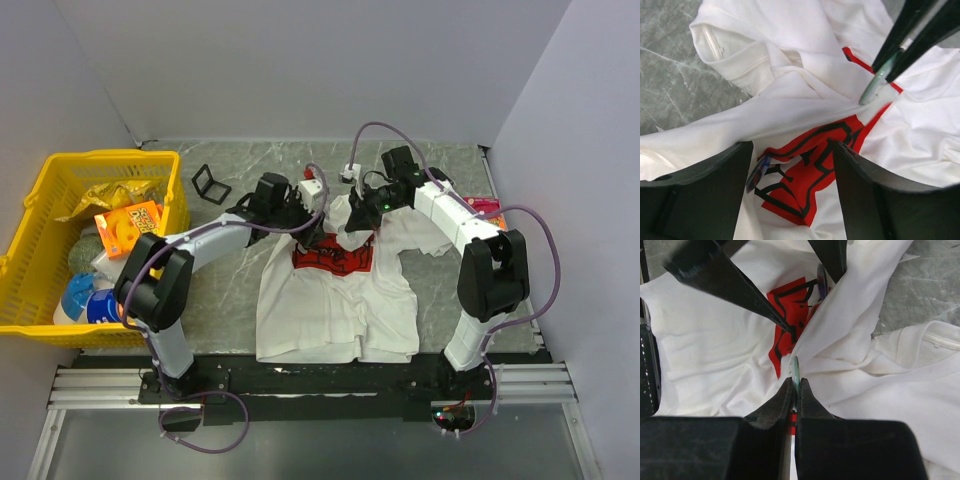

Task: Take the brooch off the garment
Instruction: Open the brooch on the clothes, then remove the brooch from the clothes.

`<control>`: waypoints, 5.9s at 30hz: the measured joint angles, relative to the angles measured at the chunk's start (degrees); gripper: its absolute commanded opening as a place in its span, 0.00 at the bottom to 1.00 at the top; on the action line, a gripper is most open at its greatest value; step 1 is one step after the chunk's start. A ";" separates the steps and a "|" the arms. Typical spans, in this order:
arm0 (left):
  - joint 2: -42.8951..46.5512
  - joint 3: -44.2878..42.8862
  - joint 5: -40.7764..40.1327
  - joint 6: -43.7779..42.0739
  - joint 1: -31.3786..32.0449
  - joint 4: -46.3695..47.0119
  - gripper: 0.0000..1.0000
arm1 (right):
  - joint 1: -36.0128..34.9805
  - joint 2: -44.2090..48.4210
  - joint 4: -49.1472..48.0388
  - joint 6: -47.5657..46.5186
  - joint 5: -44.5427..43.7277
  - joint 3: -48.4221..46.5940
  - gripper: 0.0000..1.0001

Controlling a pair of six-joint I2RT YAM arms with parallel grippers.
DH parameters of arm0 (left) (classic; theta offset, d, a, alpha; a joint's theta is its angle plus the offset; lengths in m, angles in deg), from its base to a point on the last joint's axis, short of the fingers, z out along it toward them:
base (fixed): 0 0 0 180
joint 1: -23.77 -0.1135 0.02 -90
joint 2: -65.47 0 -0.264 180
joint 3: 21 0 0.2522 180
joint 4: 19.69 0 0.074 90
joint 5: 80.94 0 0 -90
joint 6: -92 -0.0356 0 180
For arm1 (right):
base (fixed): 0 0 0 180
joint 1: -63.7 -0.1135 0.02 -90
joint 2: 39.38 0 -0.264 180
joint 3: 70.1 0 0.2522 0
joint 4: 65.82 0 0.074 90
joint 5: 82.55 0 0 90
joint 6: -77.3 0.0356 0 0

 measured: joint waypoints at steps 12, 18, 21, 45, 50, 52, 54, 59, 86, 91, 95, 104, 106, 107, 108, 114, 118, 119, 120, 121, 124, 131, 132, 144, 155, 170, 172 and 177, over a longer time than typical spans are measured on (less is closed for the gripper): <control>2.29 -1.99 7.26 -0.85 -1.97 -4.61 0.76 | 0.68 0.00 -0.39 2.67 -1.16 -0.04 0.00; 2.86 -3.56 1.77 -0.61 2.40 -5.62 0.79 | 0.68 0.00 -0.70 3.72 -2.84 -0.15 0.00; 2.86 -4.63 -1.20 1.16 5.35 -5.75 0.79 | 0.68 0.00 -0.85 4.11 -3.30 -0.15 0.00; -0.96 -6.91 -7.80 9.55 8.26 -3.54 0.78 | 1.70 0.00 -0.46 5.29 0.02 -1.22 0.00; -1.62 -6.99 -8.26 9.68 8.46 -3.61 0.78 | 1.70 0.00 -0.13 5.11 0.55 -1.22 0.00; -1.66 -7.10 -8.26 9.75 8.52 -3.67 0.78 | 1.73 0.00 -0.11 5.09 0.55 -1.22 0.00; -1.66 -7.41 -8.17 10.14 8.55 -3.65 0.78 | 1.73 0.00 -0.11 5.09 0.55 -1.22 0.00; -1.66 -7.74 -7.52 11.23 8.57 -3.54 0.77 | 1.73 0.00 -0.11 5.11 0.52 -1.22 0.00; -2.54 -8.46 -9.62 12.28 9.01 -3.13 0.33 | 2.32 0.00 -0.17 4.85 0.70 -1.22 0.00; -2.54 -8.44 -8.55 11.91 9.11 -2.82 0.29 | 2.69 0.00 -0.07 4.48 0.92 -1.22 0.00; -2.54 -8.31 -7.08 11.17 9.09 -2.62 0.37 | 3.08 0.00 0.59 4.35 1.62 -1.22 0.00; -2.43 -7.78 -3.39 9.46 7.65 -2.80 0.52 | 3.65 0.00 2.45 3.80 2.43 -1.55 0.00; -2.32 -7.78 -2.49 9.44 6.95 -2.80 0.52 | 3.72 0.00 2.49 3.78 2.71 -1.57 0.00; -2.23 -7.76 -2.10 9.44 6.67 -2.78 0.53 | 3.76 0.00 2.56 3.76 2.89 -1.57 0.00; -2.19 -7.76 -1.68 9.44 6.34 -2.78 0.53 | 3.80 0.00 2.62 3.76 3.02 -1.57 0.00; -2.14 -7.76 1.97 9.97 5.86 -2.78 0.53 | 3.87 0.00 3.08 3.63 3.45 -1.73 0.00; -2.14 -7.78 4.68 10.80 5.92 -2.78 0.53 | 3.87 0.00 3.32 3.54 3.50 -2.08 0.00; -2.14 -7.78 5.22 10.97 5.92 -2.80 0.53 | 3.87 0.00 3.34 3.48 3.50 -2.10 0.00; -2.14 -7.80 5.66 11.02 5.92 -2.78 0.53 | 3.87 0.00 3.43 3.39 3.50 -2.10 0.00; -2.14 -7.82 6.12 11.04 5.92 -2.78 0.53 | 3.87 0.00 3.50 3.37 3.52 -2.10 0.00; -2.14 -7.82 6.67 11.06 5.95 -2.78 0.53 | 3.89 0.00 3.74 3.37 3.54 -2.14 0.00; -2.38 -8.66 6.47 11.52 6.12 -2.93 0.52 | 3.96 -0.04 4.00 3.32 3.91 -2.29 0.00; -2.43 -9.03 6.38 11.65 6.23 -2.95 0.52 | 3.96 -0.04 4.02 3.32 3.93 -2.29 0.00; -3.06 -10.73 5.07 12.00 7.69 -3.72 0.48 | 4.07 -0.04 5.05 2.93 4.37 -2.29 0.00; -3.10 -10.73 3.32 11.78 7.91 -3.74 0.33 | 4.07 -0.04 5.73 2.01 5.22 -2.36 0.00; -3.08 -10.67 2.38 10.64 8.20 -3.85 0.25 | 4.22 -0.04 6.56 0.07 5.77 -2.40 0.00; -3.08 -10.64 2.38 10.54 8.20 -3.82 0.25 | 4.22 -0.04 6.64 -0.09 5.79 -2.40 0.00; -3.08 -10.64 2.58 10.49 8.20 -3.78 0.22 | 4.24 -0.04 6.99 -0.33 5.79 -2.62 0.00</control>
